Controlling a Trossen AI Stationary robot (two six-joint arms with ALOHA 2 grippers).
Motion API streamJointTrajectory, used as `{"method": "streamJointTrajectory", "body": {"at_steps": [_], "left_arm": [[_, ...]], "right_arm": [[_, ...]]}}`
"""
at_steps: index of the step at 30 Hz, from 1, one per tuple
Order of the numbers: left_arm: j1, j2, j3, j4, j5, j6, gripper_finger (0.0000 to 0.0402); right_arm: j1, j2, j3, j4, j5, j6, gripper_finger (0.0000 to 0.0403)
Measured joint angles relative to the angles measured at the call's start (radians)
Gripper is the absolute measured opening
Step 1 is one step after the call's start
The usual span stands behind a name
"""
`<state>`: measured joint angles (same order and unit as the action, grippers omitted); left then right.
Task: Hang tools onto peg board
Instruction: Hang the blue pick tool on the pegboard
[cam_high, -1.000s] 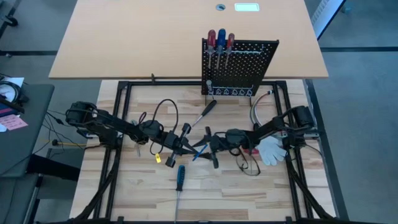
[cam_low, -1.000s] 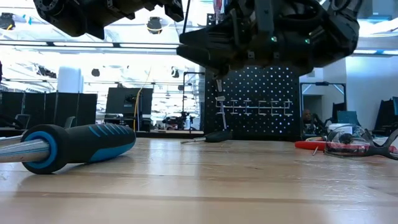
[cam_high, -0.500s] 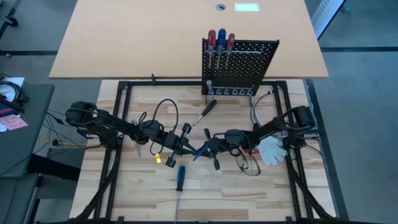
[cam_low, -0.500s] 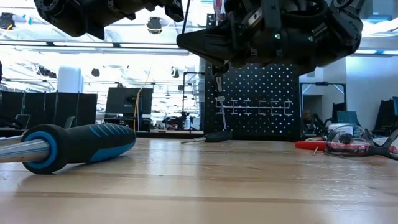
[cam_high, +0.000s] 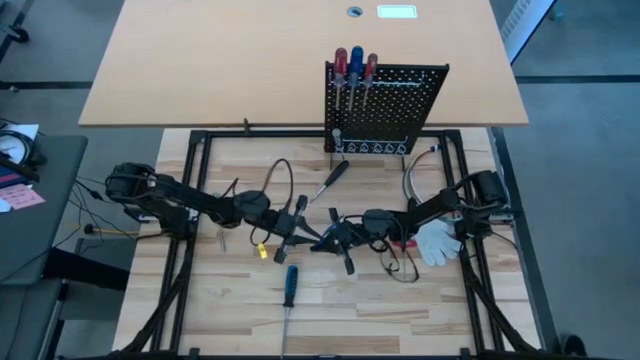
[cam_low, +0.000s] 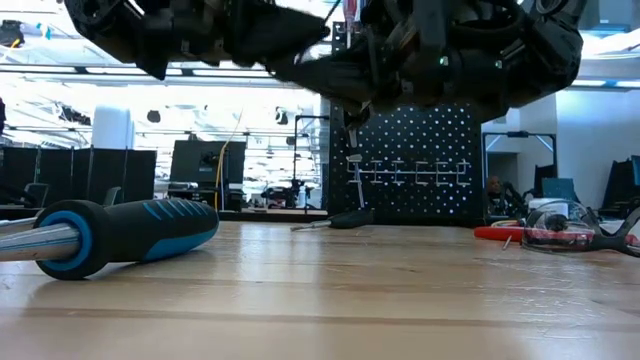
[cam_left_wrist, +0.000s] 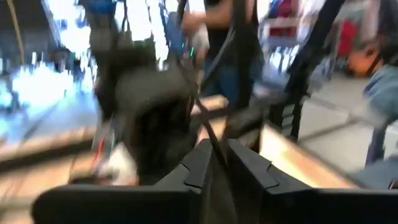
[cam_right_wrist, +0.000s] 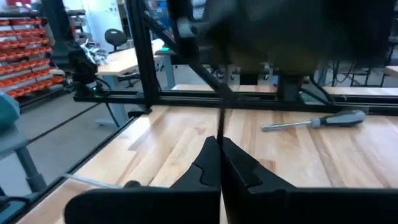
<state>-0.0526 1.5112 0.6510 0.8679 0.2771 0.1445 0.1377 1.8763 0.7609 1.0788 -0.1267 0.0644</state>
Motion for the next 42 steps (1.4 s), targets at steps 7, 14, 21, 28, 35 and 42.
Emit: {"method": "streamJointTrajectory", "body": {"at_steps": [7, 14, 21, 28, 35, 42], "left_arm": [[0.040, -0.053, -0.001, -0.177, -0.002, -0.010, 0.0087], [0.037, -0.082, -0.002, -0.238, -0.007, -0.006, 0.0087], [0.037, -0.096, -0.002, -0.336, -0.063, 0.010, 0.0087], [0.029, -0.187, -0.002, -0.531, -0.140, -0.007, 0.0086], [-0.058, -0.201, -0.002, -0.597, -0.253, -0.033, 0.0086], [-0.124, -0.201, -0.002, -0.570, -0.326, -0.025, 0.0086]], "right_arm": [[-0.002, -0.012, 0.000, -0.097, 0.066, 0.016, 0.0000], [-0.001, -0.073, 0.000, -0.282, 0.156, 0.014, 0.0000], [-0.001, -0.171, 0.000, -0.529, 0.281, 0.029, 0.0000], [-0.016, -0.247, -0.054, -0.585, 0.353, 0.071, 0.0000], [-0.070, -0.381, -0.204, -0.531, 0.451, 0.141, 0.0000], [-0.137, -0.572, -0.211, -0.655, 0.454, 0.122, 0.0000]]}}
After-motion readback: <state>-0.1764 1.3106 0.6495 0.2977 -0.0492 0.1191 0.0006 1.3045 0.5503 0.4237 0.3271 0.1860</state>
